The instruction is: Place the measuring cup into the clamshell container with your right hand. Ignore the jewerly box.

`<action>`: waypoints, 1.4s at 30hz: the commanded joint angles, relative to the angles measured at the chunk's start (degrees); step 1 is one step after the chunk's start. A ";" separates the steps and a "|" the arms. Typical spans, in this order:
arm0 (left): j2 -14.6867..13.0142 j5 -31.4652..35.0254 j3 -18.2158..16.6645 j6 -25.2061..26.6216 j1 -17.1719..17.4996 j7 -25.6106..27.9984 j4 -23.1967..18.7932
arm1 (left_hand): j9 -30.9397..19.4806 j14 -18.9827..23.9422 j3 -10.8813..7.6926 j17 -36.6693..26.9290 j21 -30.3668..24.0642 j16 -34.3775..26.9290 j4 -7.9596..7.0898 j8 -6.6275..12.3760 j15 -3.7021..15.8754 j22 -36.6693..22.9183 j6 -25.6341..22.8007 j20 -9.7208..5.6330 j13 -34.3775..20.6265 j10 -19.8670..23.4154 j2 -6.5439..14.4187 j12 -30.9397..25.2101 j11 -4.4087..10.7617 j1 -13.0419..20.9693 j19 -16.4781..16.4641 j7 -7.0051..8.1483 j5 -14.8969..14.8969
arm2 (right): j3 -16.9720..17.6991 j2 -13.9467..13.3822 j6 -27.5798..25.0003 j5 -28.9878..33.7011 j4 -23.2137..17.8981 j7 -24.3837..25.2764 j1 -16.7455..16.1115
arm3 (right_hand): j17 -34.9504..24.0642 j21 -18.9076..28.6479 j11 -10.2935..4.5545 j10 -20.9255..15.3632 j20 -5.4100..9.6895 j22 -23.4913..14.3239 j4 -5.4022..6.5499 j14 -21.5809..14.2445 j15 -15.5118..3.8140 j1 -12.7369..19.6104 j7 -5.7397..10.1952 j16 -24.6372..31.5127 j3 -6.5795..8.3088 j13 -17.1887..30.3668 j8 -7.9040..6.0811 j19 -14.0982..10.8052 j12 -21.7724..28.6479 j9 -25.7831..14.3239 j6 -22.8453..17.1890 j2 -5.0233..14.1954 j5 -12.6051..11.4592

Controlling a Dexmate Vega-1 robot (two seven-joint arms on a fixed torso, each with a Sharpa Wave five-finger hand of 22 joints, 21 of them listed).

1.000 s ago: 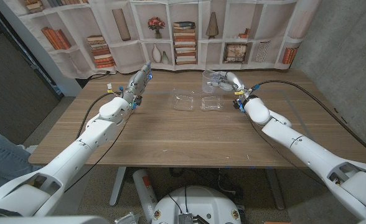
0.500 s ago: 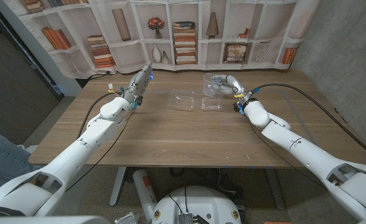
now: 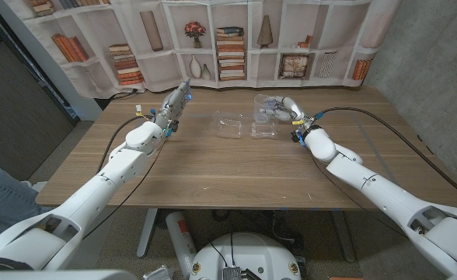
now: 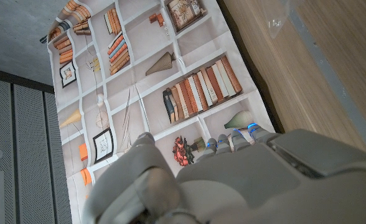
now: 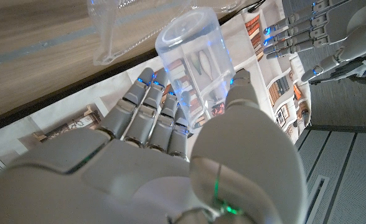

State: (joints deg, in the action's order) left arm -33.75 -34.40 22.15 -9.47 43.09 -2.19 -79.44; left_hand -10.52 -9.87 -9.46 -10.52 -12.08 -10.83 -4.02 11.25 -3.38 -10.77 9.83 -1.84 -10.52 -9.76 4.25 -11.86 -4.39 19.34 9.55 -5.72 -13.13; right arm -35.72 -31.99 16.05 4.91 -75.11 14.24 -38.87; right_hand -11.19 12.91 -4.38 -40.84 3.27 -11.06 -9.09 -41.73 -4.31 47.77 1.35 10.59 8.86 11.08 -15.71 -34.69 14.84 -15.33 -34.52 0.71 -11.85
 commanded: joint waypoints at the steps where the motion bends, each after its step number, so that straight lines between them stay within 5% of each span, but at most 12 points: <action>1: 0.06 -0.17 0.00 -0.14 0.50 0.01 0.04 | -0.29 -8.48 0.06 -0.09 -0.12 0.05 0.00 0.24 -0.18 -0.17 -0.25 -0.72 -0.26 -2.65 0.32 0.00 0.14 0.31 13.76 -0.08 0.08 | -0.41 -0.35 -0.42 0.80 -0.56 0.53 -0.74 | -0.01 -0.22 -0.04 -0.03 3.97 -0.08 1.87 0.79 -6.50 5.44 3.97 -0.23 1.66 0.29 -0.19 0.71 -0.19 -0.12 -4.38 5.82 0.17; 20: 0.07 -0.20 0.16 -0.11 0.60 -0.25 0.17 | -0.29 -8.46 0.12 -0.10 -0.13 0.04 0.03 0.22 -0.19 -0.17 -0.30 -0.70 -0.26 -2.66 0.39 0.01 0.19 0.38 13.79 -0.04 0.11 | -0.85 -0.16 -0.90 1.35 -0.55 0.84 -0.98 | 0.23 -1.22 0.35 1.99 3.07 -0.06 1.86 7.83 -4.76 4.89 4.10 -1.03 1.37 0.36 0.97 3.60 -1.25 -0.05 -2.87 4.92 0.10; 42: 0.19 -0.26 0.33 0.24 0.92 -0.02 0.18 | -0.30 -8.46 0.18 -0.10 -0.17 0.04 0.07 0.20 -0.13 -0.17 -0.32 -0.73 -0.27 -2.55 0.47 -0.03 0.33 0.47 13.72 0.04 0.14 | -1.83 -0.14 -2.60 1.14 0.09 -0.81 -0.46 | 0.41 -1.99 1.73 8.96 0.33 -0.04 2.56 17.08 -1.35 2.57 3.60 -1.00 0.22 0.59 3.38 8.60 -3.19 0.17 1.94 3.44 -0.43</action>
State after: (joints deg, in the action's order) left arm -33.61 -34.59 22.41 -9.51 43.74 -2.43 -79.21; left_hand -10.51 -9.87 -9.47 -10.52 -12.08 -10.83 -4.02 11.25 -3.38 -10.78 9.83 -1.84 -10.51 -9.76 4.48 -11.86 -4.39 19.57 9.55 -5.72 -13.14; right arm -37.05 -32.08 14.39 6.23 -75.27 14.53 -39.71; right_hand -10.66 11.18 -2.69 -32.57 2.68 -10.93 -7.96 -25.56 -2.65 51.01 3.82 9.72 7.85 11.51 -12.63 -26.93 11.97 -15.01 -32.03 3.37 -11.88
